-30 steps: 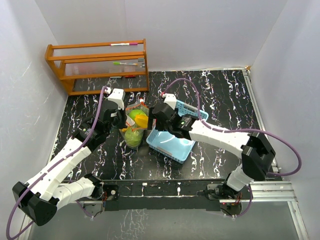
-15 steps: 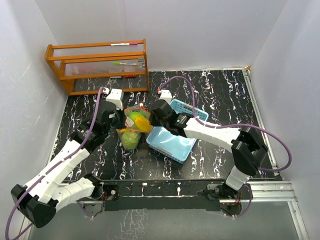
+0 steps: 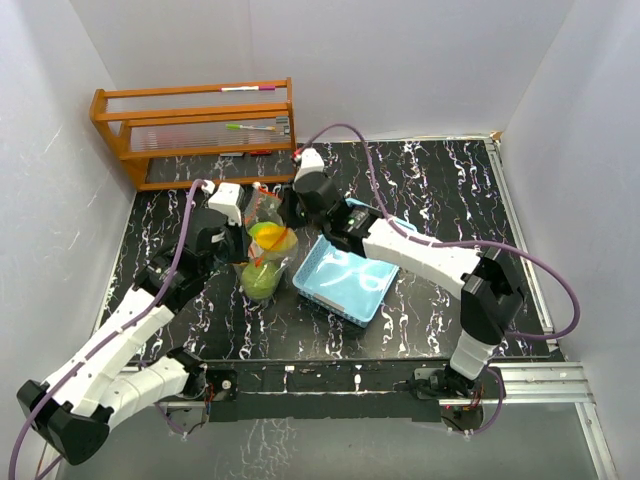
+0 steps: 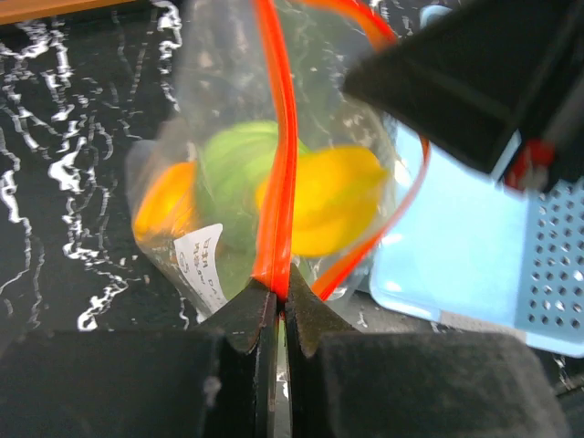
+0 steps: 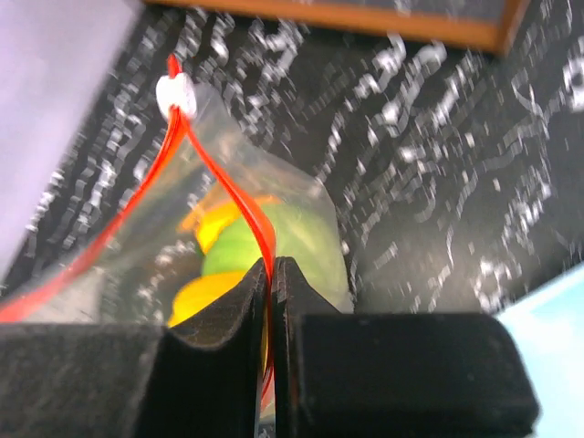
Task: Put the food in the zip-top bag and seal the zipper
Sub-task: Adjust the zipper food storage bag at the center of the board.
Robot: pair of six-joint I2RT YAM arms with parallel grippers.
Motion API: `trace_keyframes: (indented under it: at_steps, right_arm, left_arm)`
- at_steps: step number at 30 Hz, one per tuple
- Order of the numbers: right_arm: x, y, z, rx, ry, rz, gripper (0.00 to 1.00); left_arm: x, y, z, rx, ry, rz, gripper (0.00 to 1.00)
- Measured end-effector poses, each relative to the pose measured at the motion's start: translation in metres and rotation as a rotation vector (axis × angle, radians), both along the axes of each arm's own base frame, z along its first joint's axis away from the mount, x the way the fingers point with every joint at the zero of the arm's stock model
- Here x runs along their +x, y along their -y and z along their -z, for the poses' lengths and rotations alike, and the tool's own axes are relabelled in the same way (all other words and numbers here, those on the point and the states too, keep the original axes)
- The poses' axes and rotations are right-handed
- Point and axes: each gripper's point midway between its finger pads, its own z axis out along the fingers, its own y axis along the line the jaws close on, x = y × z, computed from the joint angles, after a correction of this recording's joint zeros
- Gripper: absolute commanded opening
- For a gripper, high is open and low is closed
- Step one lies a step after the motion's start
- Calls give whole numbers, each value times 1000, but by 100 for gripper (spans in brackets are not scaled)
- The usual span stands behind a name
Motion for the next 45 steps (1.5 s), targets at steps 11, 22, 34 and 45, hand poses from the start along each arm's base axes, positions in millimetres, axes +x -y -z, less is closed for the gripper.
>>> trace_keyframes:
  at_steps: [11,22,34,45]
  right_arm:
    - [34,-24,-38,119,107,-243,8]
    - [16,-30,-10,129,87,-454,8]
    - [-4,-26,-22,146,132,-603,8]
    - [-14,-26,-24,128,160,-673,8]
  left_arm:
    - [-21,36,23,-95,-46,222,20]
    - [-7,-8,-19,-53,149,11,97]
    - [27,-50,-95,-161,370,-343,97]
    - [82,-59,-84,-279,323,-424,84]
